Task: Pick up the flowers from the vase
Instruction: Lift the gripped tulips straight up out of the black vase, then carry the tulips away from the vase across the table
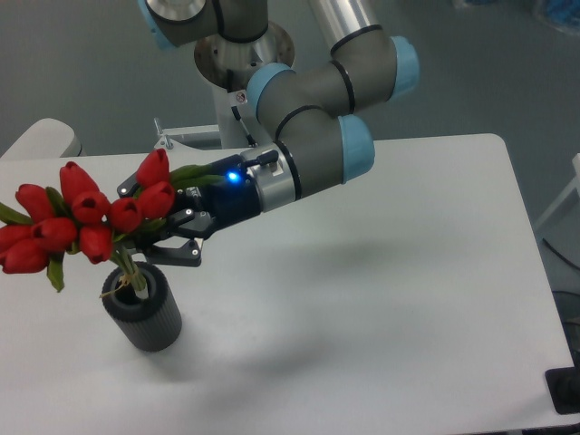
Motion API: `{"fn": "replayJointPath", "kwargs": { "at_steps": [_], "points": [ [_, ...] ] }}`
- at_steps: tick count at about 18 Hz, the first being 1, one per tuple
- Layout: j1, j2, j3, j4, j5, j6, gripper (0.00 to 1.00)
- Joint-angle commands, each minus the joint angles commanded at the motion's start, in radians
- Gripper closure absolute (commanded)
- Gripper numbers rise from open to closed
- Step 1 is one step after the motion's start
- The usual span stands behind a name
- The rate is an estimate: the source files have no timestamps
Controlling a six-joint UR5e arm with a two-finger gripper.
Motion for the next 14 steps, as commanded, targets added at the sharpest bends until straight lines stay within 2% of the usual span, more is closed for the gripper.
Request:
{"fn": "replayJointPath", "kwargs": {
  "at_steps": [3, 5, 9, 12, 14],
  "points": [
    [0.025, 0.003, 0.037, -0.002, 0.000, -0.044, 1.00],
    [0.037, -0.014, 0.106, -0.002, 0.000, -0.121, 1.00],
    [0.081, -0.046, 0.163, 0.000, 0.003, -0.184, 1.00],
    [0.115, -0.095, 0.219, 0.012, 0.029, -0.175, 1.00],
    [0.136, -0.149, 0.302, 0.017, 0.118, -0.173, 1.00]
  ]
}}
